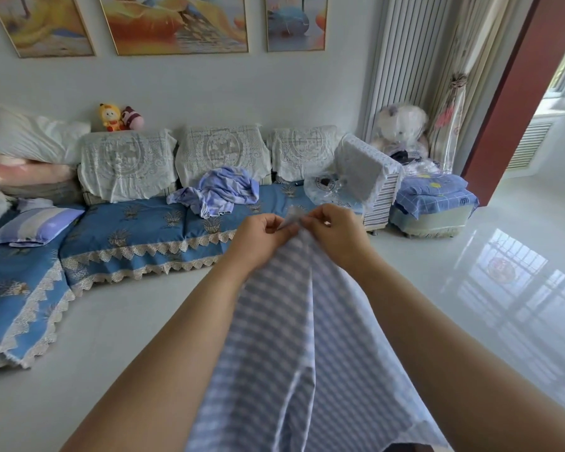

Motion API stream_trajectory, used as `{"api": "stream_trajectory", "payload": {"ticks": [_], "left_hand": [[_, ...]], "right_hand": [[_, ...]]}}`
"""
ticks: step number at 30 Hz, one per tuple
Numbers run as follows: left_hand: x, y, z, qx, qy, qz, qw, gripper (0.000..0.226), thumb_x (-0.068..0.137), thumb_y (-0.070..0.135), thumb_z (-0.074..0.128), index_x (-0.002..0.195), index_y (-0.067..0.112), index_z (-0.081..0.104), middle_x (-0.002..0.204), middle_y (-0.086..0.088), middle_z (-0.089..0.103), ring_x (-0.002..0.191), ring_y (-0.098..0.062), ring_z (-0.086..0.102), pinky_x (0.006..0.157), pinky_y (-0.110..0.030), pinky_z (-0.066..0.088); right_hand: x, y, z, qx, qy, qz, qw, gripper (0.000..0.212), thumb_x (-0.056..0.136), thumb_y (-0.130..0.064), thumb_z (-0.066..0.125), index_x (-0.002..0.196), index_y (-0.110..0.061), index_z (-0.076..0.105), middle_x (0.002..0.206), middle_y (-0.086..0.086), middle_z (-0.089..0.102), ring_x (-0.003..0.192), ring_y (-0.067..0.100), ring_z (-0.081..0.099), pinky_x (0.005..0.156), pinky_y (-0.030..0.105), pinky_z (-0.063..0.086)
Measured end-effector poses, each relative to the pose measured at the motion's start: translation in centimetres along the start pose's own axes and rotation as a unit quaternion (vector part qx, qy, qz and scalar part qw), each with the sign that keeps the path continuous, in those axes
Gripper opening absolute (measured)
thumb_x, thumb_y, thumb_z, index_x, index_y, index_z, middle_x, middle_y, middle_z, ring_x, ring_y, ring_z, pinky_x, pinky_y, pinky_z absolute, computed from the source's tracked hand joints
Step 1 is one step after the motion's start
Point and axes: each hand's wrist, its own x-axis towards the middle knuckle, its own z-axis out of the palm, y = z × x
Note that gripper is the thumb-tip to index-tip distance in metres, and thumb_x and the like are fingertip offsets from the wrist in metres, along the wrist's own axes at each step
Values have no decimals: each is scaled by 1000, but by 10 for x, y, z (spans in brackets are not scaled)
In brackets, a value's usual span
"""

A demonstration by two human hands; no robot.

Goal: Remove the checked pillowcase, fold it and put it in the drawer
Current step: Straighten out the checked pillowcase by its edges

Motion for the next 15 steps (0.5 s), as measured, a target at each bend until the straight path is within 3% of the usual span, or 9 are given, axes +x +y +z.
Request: {"api": "stream_trajectory", "payload": {"ticks": [4,7,9,13,15], "left_hand": [[-12,0,5,54,-12,13,998,32,89,34,64,62,17,59,54,5,44,50,-7,37,47,-20,30],[-20,0,5,44,-7,13,999,19,89,28,65,73,18,68,63,4,62,57,-8,53,58,-25,44],[-23,-1,7,16,23,3,1000,8,86,24,70,77,24,71,76,3,73,69,-11,65,68,-29,52],[-29,-6,14,32,101,-13,994,4,80,23,75,80,24,71,75,5,72,68,-5,65,65,-18,51],[-31,-6,17,68,110,-1,992,8,81,23,74,90,22,72,79,2,72,72,-9,67,68,-23,52]], "right_hand": [[-13,9,1,-25,-12,-15,1000,15,90,-25,61,84,-13,68,70,-3,59,69,15,52,64,27,39],[-24,10,5,12,-4,9,1000,16,88,-30,63,94,-16,67,77,-7,60,74,14,55,67,29,43],[-31,10,5,42,-9,51,998,28,84,-38,67,107,-22,61,82,-15,58,79,11,57,72,31,47],[-43,8,7,20,-50,98,994,40,83,-38,67,117,-22,53,101,-8,63,93,14,61,79,33,49],[-50,4,12,22,-35,88,995,35,86,-33,64,118,-21,53,110,-2,64,100,17,60,80,31,45]]}}
